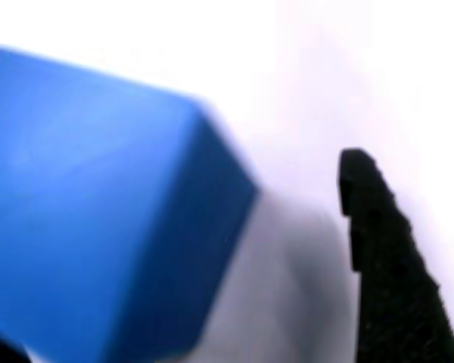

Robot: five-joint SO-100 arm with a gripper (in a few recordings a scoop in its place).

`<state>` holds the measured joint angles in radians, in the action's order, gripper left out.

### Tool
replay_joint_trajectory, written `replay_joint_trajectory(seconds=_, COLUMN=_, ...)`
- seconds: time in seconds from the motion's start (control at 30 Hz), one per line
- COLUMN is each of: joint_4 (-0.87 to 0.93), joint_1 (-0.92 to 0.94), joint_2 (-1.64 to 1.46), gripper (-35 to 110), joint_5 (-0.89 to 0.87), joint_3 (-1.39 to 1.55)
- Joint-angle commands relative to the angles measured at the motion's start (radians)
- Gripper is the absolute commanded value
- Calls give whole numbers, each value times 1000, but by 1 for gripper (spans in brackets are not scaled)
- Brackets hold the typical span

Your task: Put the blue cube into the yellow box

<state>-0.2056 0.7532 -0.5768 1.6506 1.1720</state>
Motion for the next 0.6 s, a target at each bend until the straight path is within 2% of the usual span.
replay_joint_trajectory(seconds=0.0, joint_4=-35, joint_1=25, joint_2=-66, gripper=47, joint_5=20, joint_3=-135)
replay_joint_trajectory(seconds=0.57, joint_4=-23, joint_1=20, joint_2=-29, gripper=37, joint_5=26, joint_3=-198)
